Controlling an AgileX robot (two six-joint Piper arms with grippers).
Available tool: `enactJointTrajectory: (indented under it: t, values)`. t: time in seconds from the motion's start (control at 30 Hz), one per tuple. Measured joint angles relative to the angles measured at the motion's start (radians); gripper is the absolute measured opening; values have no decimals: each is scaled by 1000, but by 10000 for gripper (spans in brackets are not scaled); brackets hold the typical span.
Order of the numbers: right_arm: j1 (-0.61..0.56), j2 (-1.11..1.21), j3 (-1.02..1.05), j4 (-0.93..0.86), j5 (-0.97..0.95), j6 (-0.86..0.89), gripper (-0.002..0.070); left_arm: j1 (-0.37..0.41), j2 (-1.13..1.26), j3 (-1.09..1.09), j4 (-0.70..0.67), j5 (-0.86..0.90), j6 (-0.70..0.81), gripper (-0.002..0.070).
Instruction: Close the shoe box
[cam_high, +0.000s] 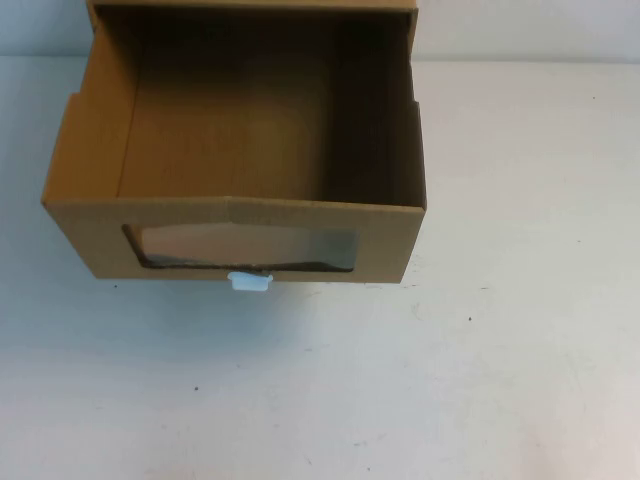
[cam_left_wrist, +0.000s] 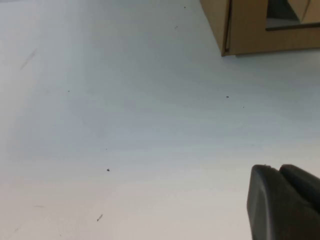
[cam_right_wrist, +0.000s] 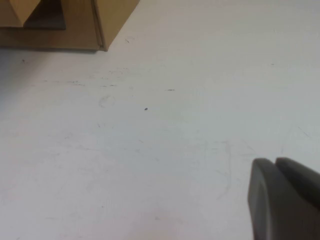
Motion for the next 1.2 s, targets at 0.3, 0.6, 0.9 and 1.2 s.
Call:
enactJointTrajectory:
  t: [0.3,0.6,0.9,1.2]
  values:
    - [0,0,0,0,0,0,-11,0,0,0,0,0,0,-2]
    - [0,0,0,0,0,0,-11,0,0,0,0,-2,0,-2]
    - [0,0,0,0,0,0,-11,0,0,0,-1,-12,2,-2]
    - [0,0,0,0,0,0,-11,0,0,0,-126,-78,-66,-2]
